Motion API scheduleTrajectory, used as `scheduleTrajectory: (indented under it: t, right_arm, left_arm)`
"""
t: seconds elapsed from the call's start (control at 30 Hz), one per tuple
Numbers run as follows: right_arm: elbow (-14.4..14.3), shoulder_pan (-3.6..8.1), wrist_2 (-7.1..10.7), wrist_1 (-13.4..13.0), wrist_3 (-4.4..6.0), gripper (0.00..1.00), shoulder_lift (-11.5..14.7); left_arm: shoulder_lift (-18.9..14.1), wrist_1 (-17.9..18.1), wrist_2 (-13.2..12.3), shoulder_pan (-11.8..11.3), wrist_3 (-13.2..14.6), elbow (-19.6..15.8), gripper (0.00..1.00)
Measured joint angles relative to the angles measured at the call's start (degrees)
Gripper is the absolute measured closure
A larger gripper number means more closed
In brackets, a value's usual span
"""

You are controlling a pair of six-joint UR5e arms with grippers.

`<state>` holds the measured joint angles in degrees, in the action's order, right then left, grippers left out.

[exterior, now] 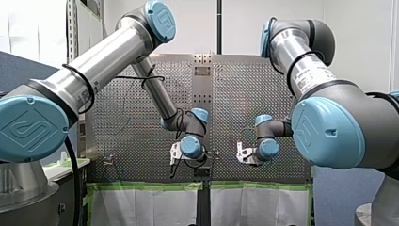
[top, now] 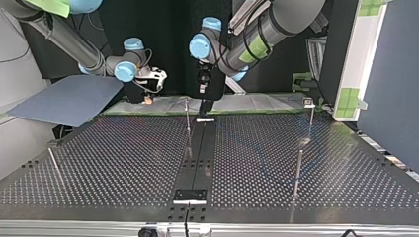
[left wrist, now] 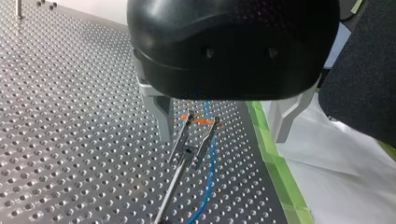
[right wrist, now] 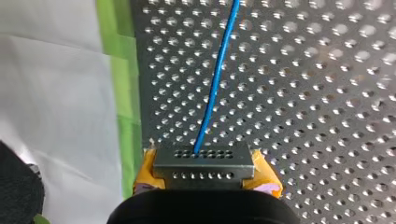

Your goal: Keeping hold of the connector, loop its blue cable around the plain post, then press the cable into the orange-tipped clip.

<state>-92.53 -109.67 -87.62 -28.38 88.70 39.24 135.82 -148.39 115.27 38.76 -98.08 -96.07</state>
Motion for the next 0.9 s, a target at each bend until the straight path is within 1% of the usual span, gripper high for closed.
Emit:
scheduleTrajectory:
  t: [0.2,0.3,0.37,0.4,0.5,0.63,0.73,0.8,0.9]
  right_arm:
    - [0.31,-0.12,-0.07,-0.37,0.53,1.0,-0.39]
    - [0.35,-0.33,0.06,0.11,0.43,1.0,-0.41]
    - [0.36,-0.67,0.11,0.99,0.1,1.0,-0.41]
    - [0.35,-0.84,0.08,1.44,-0.17,1.0,-0.42]
    - [0.29,-1.54,-0.06,3.21,-1.6,1.0,-0.42]
    - [-0.03,-2.53,-0.22,5.71,-3.97,1.0,-0.26]
    - [-0.92,-3.0,-0.26,7.33,-5.29,1.0,0.36]
    - [-1.66,-3.19,-0.27,7.56,-5.48,1.0,1.01]
    - [-3.23,-3.4,-0.16,7.22,-5.28,1.0,2.51]
  left_arm:
    - [0.0,-0.09,-0.09,-0.19,-0.06,-0.01,0.01]
    - [0.0,-0.12,-0.12,-0.22,-0.11,0.0,0.01]
    - [0.0,-0.11,-0.15,-0.22,-0.11,0.0,0.01]
    - [-0.01,-0.11,-0.16,-0.24,-0.1,0.01,0.01]
    - [-0.01,-0.18,-0.13,-0.32,-0.09,0.01,0.01]
    - [0.0,-0.67,-0.04,-0.47,0.02,0.02,0.01]
    - [-0.01,-1.0,-0.01,-0.56,0.07,0.03,0.01]
    - [0.0,-1.12,0.02,-0.62,0.08,0.02,0.01]
    - [0.0,-1.19,0.03,-0.69,0.11,0.01,0.01]
